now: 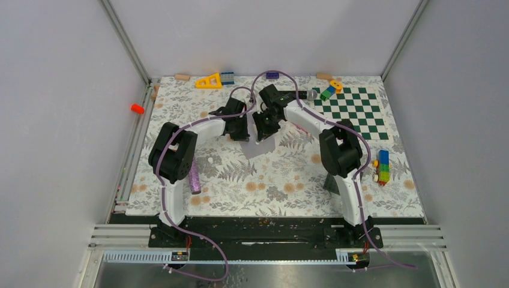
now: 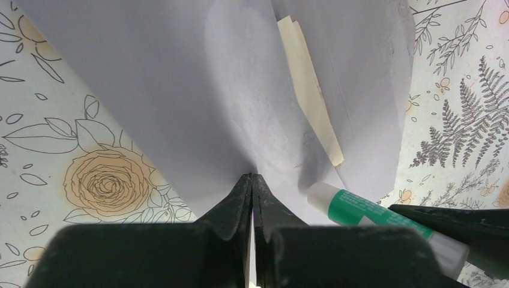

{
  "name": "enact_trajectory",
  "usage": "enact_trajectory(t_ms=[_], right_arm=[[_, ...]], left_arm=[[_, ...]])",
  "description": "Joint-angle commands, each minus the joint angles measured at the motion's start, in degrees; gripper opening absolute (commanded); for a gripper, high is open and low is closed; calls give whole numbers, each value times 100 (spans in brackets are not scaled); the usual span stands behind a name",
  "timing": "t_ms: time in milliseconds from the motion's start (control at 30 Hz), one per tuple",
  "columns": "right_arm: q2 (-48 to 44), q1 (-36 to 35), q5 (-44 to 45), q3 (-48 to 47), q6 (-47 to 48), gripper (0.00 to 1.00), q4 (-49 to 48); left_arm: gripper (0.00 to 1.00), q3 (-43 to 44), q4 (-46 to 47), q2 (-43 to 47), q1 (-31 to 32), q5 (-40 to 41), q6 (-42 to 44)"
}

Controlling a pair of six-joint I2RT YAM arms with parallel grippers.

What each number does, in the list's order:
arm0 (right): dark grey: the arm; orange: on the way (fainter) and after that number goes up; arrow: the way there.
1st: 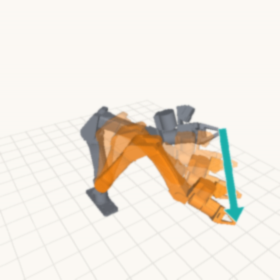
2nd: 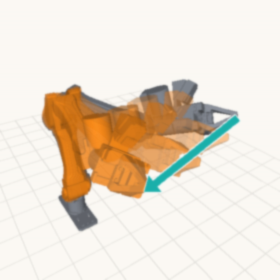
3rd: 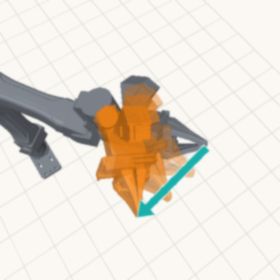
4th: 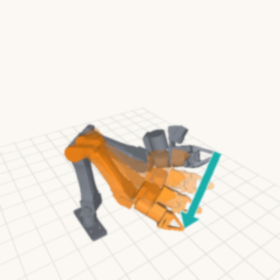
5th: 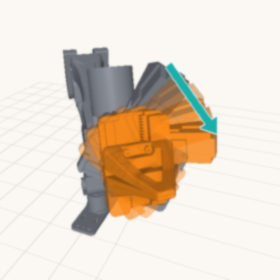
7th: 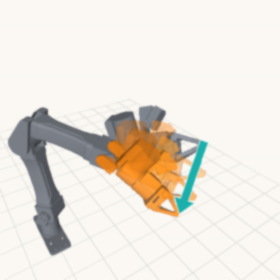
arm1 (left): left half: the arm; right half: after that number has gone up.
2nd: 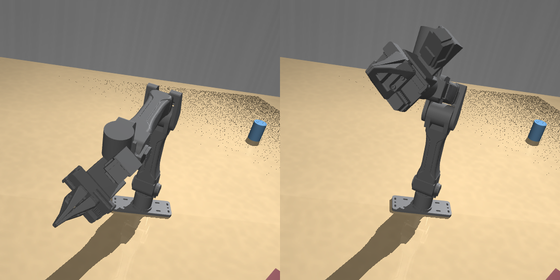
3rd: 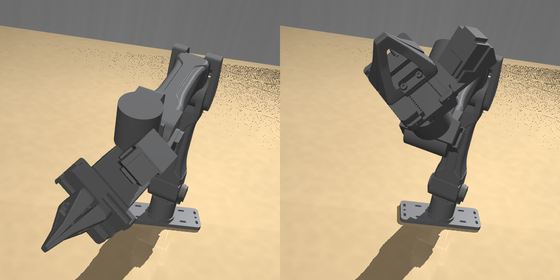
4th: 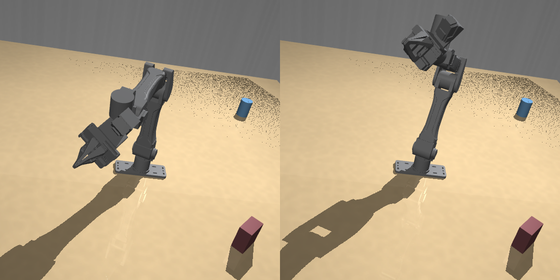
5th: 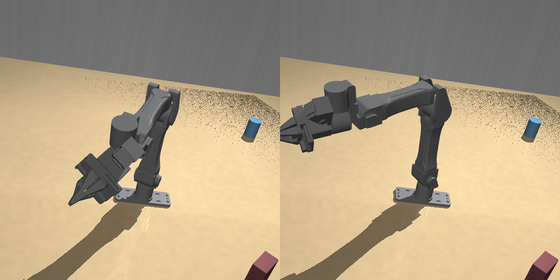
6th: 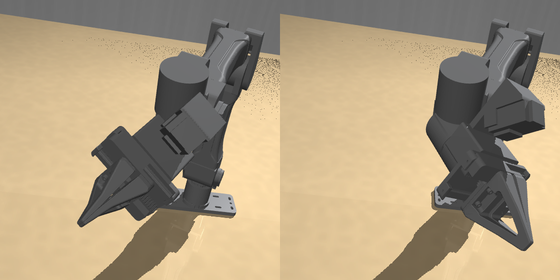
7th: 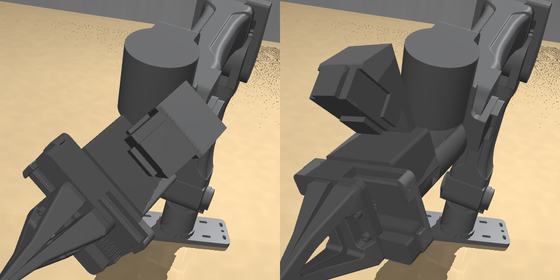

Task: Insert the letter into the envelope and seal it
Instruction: Paint the envelope at the center of the board.

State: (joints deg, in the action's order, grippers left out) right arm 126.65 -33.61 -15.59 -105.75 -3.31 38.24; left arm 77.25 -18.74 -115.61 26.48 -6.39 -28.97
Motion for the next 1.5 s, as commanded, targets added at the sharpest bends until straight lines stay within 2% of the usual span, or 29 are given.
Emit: enact_trajectory(t_ms=[0, 167, 400, 533, 833, 1467], right_arm=[[-58, -61, 316, -30, 288, 0, 2], [-159, -54, 917, -62, 569, 0, -189], [-421, 196, 1052, -361, 381, 0, -319], [-78, 205, 1512, -696, 550, 0, -328], [882, 214, 1821, -1946, 684, 0, 311], [809, 205, 1668, -1407, 569, 0, 725]], left_arm=[[0, -191, -464, -141, 70, 228, 133], [0, -177, -464, -140, 118, 279, 180], [0, -177, -467, -144, 146, 320, 207], [0, -161, -464, -146, 173, 317, 216], [0, -159, -472, -155, 173, 313, 234], [0, -151, -485, -155, 173, 329, 236]])
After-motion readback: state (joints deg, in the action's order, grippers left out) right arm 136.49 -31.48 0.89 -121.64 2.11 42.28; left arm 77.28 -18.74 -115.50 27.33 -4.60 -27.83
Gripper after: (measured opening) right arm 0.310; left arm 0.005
